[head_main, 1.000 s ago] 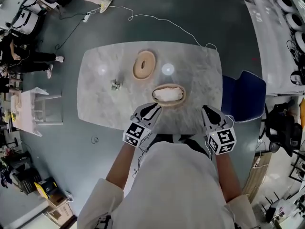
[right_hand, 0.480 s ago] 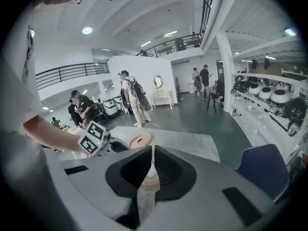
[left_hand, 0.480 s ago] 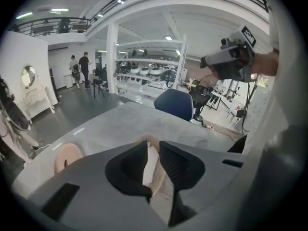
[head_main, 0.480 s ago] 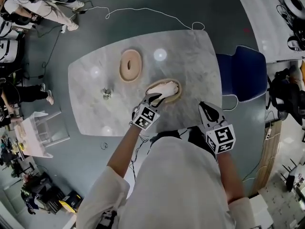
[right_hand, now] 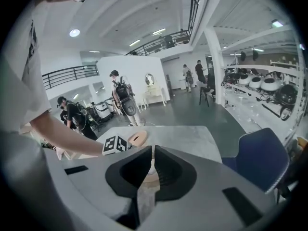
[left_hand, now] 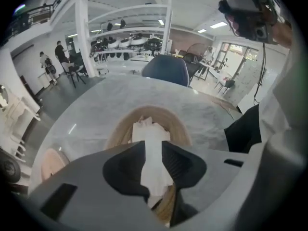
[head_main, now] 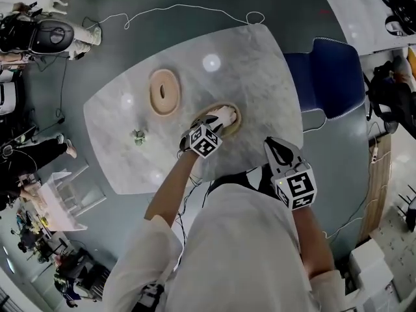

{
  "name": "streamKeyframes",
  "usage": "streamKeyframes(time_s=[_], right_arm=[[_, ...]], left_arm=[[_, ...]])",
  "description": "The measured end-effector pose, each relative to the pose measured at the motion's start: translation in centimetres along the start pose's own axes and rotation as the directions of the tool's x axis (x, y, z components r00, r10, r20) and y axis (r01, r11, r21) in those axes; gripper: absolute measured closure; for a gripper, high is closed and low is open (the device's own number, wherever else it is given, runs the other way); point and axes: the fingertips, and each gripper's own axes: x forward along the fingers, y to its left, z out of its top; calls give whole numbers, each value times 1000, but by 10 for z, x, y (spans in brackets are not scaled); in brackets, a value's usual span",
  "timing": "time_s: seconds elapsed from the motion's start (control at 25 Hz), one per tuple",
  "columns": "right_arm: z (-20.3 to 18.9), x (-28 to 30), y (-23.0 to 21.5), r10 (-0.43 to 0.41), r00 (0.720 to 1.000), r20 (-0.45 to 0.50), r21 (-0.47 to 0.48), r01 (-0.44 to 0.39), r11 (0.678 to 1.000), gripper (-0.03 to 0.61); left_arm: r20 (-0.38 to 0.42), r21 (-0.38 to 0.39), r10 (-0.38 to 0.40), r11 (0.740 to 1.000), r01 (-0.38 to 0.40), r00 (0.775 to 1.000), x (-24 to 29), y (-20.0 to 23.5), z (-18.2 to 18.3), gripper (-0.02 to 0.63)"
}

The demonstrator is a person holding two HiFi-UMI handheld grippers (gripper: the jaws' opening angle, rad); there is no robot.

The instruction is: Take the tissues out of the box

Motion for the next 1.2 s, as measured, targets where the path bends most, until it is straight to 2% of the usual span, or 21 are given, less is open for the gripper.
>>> streamKeyframes(time_s=[0.28,0.36,0.52,0.64,0.92,1.2], right_arm=[[-8,-3,-16,-35,999,-4,39,36,999,537],[-10,-3,-17,-39,999,-6,42,39,998,537],[-13,-6,-18,-42,999,-7,42,42,998,537],[-14,-10,-18,-43,999,-9,39,44,998,537],[-12,-12,-17,-29,1000,-2,18,29,999,537],[-9,-23,-8,-8,1000,16,-6,8,1000,537]], left_arm=[[-142,37,-17,999,22,990,35,-3,-15,476],[-164,53,2,999,6,987,42,-2,-20,476],[-176,61,5,998,6,984,46,-4,-20,517],[-157,48,-5,999,12,988,36,-9,-16,578],[-28,-42,-2,999,0,1000,3,-16,1,588],[95,-172,47,985,-30,994,-29,-15,5,589]])
